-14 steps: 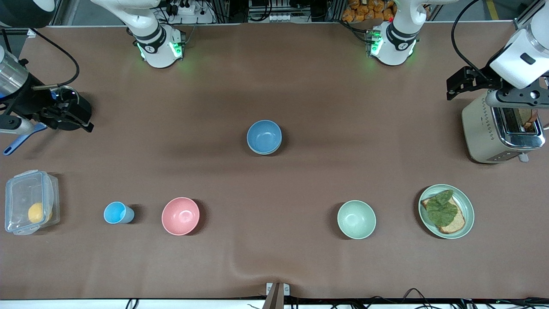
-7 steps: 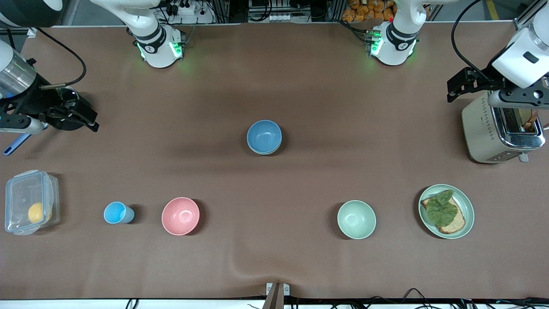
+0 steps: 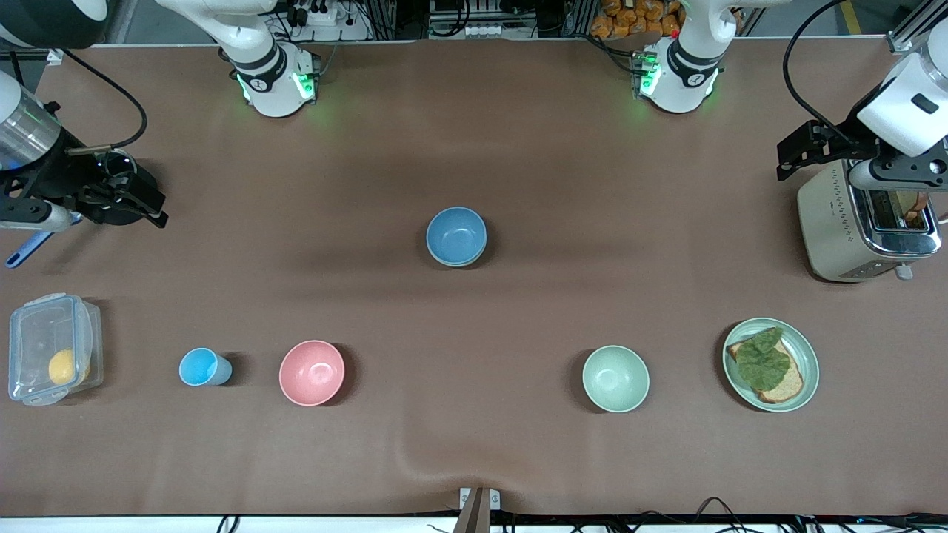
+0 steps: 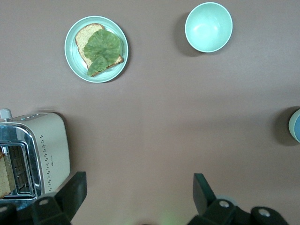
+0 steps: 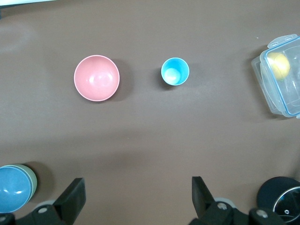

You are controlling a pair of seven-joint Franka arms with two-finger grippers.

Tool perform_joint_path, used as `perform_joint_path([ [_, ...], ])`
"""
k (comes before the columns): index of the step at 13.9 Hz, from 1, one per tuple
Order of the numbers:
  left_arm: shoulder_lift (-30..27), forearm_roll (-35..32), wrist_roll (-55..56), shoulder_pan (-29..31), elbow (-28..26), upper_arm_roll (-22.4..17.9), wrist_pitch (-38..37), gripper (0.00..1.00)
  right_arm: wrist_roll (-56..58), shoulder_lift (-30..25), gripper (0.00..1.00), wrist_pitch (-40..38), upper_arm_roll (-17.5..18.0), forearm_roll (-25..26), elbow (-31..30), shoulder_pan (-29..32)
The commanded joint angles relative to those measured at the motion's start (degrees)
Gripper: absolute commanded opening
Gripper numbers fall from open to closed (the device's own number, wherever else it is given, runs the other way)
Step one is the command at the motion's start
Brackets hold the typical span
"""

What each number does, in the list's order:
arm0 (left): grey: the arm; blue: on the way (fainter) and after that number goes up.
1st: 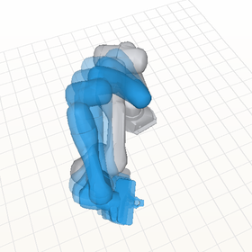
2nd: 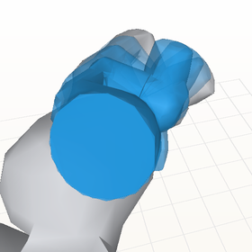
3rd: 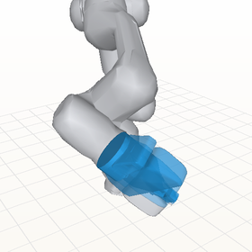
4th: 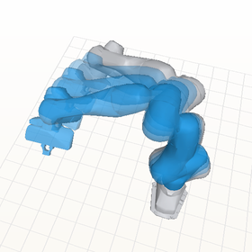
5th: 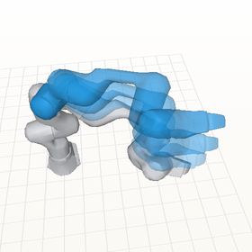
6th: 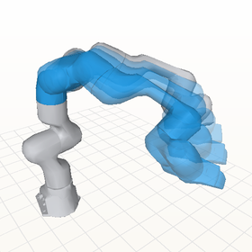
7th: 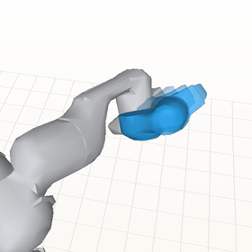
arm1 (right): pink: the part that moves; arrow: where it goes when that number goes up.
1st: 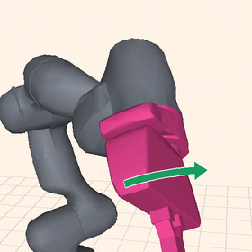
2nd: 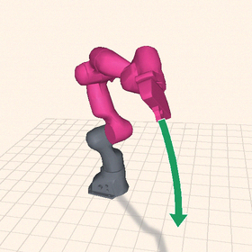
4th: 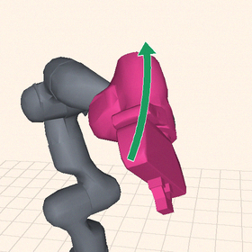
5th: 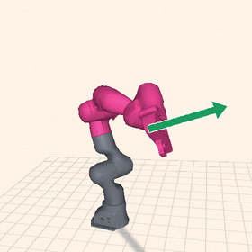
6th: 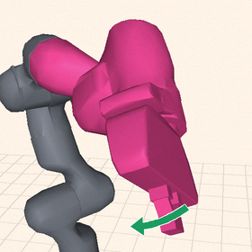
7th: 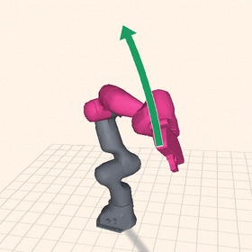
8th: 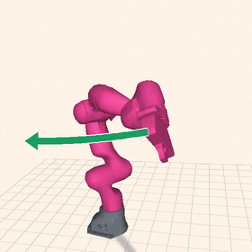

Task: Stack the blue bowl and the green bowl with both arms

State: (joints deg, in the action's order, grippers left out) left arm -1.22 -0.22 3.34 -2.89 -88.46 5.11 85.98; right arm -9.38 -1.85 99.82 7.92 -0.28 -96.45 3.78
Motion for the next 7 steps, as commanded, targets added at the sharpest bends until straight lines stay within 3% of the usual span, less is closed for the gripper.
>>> perform_joint_path([
  [1, 0.2, 0.3, -1.1, 0.4, 0.2, 0.3, 0.2, 1.00, 0.5, -1.5, 1.00, 0.3, -0.2, 1.2, -1.4, -0.3],
  [7, 0.2, 0.1, -1.2, 0.4, 0.0, 0.4, 0.2, 1.00, 0.6, -1.5, 1.00, -0.5, 0.3, 1.3, -0.1, -0.4],
])
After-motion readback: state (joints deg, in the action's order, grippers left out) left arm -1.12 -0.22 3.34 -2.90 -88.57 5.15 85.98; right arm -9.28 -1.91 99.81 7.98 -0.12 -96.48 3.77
